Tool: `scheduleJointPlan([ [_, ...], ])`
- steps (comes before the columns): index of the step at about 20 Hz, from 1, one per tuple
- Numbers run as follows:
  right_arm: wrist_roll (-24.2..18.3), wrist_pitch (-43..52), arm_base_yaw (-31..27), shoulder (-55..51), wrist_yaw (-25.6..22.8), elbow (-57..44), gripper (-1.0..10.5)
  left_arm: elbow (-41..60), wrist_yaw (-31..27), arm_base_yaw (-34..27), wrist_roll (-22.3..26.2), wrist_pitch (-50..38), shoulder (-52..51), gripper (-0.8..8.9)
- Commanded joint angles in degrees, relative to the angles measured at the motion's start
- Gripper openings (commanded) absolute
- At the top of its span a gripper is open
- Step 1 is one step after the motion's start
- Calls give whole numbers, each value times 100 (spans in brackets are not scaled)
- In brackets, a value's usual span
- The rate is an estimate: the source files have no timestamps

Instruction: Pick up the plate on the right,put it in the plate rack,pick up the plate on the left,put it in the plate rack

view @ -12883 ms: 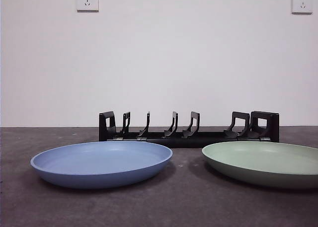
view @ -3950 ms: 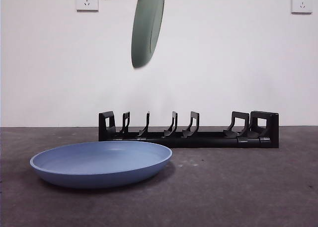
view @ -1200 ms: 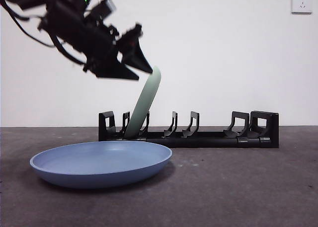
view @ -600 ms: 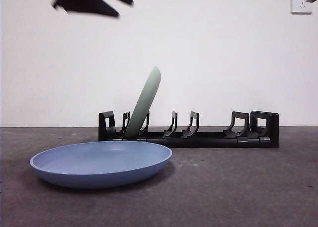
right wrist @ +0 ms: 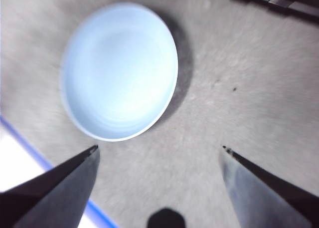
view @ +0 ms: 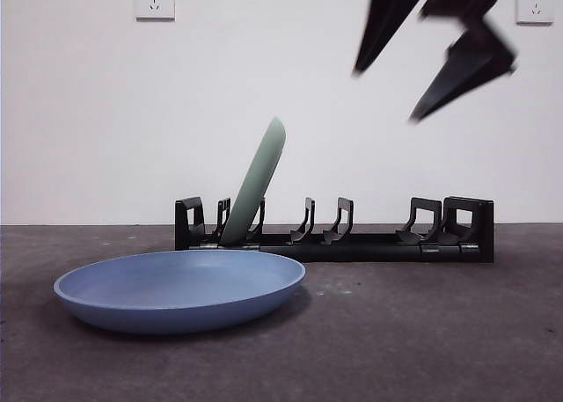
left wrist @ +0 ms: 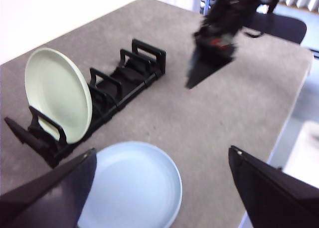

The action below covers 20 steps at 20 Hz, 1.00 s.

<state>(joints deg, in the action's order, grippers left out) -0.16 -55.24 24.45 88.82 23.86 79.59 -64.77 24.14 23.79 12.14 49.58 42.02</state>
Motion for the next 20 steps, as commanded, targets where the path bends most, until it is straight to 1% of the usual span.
scheduleJointPlan([
  [1,223,221,310,555,-151,-79,406,39,-4,15,494,417,-214,474],
  [3,361,533,560,1049,-195,-79,406,39,-15,15,793,850,-315,474],
  [7,560,927,811,1620,-459,-79,406,39,-17,15,1126,1432,-323,474],
  [11,623,1163,938,2004,-616,-79,406,39,-13,125,1169,1545,-328,474],
  [20,811,1475,973,2452,-636,-79,403,39,-15,291,1217,1530,-286,474],
])
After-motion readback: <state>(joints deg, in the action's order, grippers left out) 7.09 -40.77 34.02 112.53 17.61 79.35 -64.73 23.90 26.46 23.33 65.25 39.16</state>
